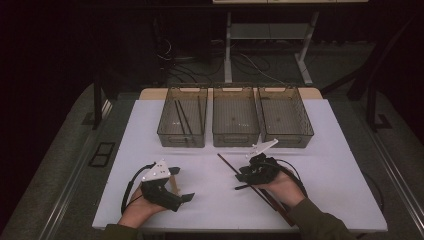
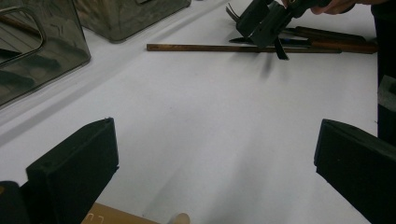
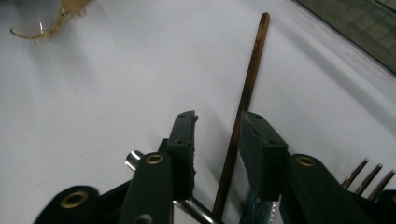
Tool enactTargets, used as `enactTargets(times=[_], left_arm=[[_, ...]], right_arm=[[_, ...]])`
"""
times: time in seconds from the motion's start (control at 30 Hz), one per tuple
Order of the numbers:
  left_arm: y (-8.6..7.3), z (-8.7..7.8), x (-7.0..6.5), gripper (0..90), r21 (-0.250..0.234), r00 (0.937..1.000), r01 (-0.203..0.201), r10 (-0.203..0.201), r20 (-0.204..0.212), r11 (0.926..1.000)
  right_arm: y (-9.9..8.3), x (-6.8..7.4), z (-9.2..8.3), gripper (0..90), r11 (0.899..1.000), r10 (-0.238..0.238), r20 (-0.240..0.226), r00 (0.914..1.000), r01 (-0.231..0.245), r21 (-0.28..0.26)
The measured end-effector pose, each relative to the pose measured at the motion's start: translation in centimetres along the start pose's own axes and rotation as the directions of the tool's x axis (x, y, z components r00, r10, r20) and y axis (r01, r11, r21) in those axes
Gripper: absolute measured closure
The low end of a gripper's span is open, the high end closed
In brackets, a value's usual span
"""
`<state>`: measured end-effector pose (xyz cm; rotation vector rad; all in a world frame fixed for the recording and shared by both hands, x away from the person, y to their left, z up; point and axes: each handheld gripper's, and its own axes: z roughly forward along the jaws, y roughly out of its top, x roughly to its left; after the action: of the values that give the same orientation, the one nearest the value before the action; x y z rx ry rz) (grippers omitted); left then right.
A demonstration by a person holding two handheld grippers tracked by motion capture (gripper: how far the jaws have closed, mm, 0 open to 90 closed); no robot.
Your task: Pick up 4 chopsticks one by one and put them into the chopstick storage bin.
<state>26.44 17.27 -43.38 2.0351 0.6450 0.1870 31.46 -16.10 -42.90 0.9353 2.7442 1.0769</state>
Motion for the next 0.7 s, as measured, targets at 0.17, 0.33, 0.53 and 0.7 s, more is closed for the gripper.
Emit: enactTargets(times=[0.17,0.33,0.53,0.7], left_arm=[[-0.01,0.00,0.03,0.0,0.003,1.0000,-0.002,0.002,0.000,1.0000],[-0.01,0.02,0.03,0.0,0.004,1.0000,-0.003,0.003,0.002,1.0000],[0.00,0.02,-0.03,0.0,0.005,1.0000,-0.003,0.003,0.000,1.0000],[0.02,0.07,-0.06,0.0,0.006,1.0000,-0.004,0.004,0.001,1.0000]], right_arm=[[-0.38,0.04,0.29,70.8,1.000,-0.003,0.023,0.9997,0.002,0.022],[-0.54,-0.20,0.63,71.7,0.999,0.005,0.036,0.9994,-0.007,0.049],[-0.59,-0.18,0.78,77.2,0.998,-0.001,0.053,0.9986,-0.002,0.060],[-0.65,0.10,0.87,81.7,0.998,-0.022,0.082,0.9964,0.018,0.059]])
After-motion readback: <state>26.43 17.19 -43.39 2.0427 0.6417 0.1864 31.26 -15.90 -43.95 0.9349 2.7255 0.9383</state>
